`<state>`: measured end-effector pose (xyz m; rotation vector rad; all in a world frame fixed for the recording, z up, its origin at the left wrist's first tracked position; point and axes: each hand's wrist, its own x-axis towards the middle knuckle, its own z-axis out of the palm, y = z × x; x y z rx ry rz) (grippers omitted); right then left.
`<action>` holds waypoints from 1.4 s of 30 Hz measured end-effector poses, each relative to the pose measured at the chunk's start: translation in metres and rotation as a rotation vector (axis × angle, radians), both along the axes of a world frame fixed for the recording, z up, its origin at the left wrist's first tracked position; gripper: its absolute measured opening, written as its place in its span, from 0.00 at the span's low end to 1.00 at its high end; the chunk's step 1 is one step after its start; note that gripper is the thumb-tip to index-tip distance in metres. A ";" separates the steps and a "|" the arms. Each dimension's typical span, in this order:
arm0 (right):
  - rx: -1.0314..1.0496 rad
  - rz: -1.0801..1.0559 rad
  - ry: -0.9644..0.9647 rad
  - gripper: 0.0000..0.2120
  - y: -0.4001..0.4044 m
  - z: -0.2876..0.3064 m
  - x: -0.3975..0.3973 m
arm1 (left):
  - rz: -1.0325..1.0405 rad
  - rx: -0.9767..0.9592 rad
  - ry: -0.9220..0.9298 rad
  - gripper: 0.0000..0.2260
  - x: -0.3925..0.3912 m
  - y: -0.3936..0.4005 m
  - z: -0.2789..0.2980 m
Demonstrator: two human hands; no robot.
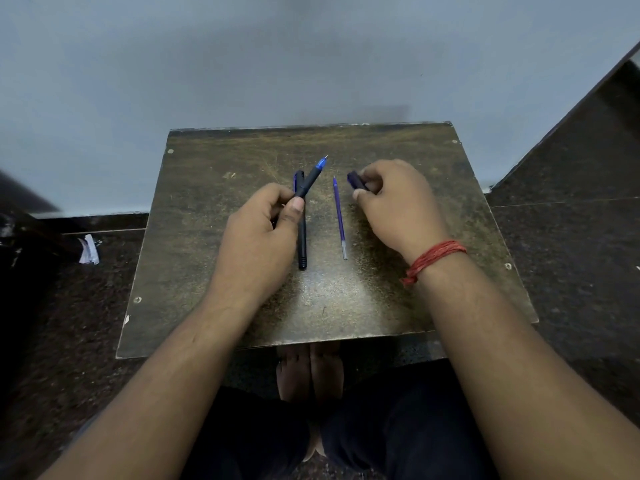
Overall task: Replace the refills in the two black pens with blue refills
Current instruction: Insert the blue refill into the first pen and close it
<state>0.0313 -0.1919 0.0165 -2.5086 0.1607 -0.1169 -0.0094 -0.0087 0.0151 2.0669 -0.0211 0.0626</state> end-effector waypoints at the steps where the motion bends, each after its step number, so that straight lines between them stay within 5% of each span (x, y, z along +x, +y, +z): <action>1: 0.156 -0.026 -0.024 0.03 0.000 0.001 0.000 | -0.002 0.001 0.000 0.09 0.000 0.000 0.000; 6: 0.806 -0.128 -0.086 0.04 0.002 0.007 -0.005 | -0.018 0.014 0.002 0.09 -0.001 -0.001 -0.001; 12: 1.081 -0.192 -0.108 0.05 0.000 0.007 -0.001 | -0.064 0.027 0.008 0.07 -0.002 -0.002 -0.004; 26: 0.881 0.131 -0.035 0.11 0.019 0.012 -0.011 | -0.072 0.016 -0.016 0.05 -0.001 -0.002 -0.007; 37: 0.795 0.067 -0.124 0.12 0.047 0.006 -0.016 | 0.005 0.020 -0.064 0.05 -0.004 0.000 -0.007; 42: 0.801 0.089 -0.091 0.21 0.056 0.004 -0.017 | 0.046 -0.001 -0.067 0.06 0.001 -0.003 -0.003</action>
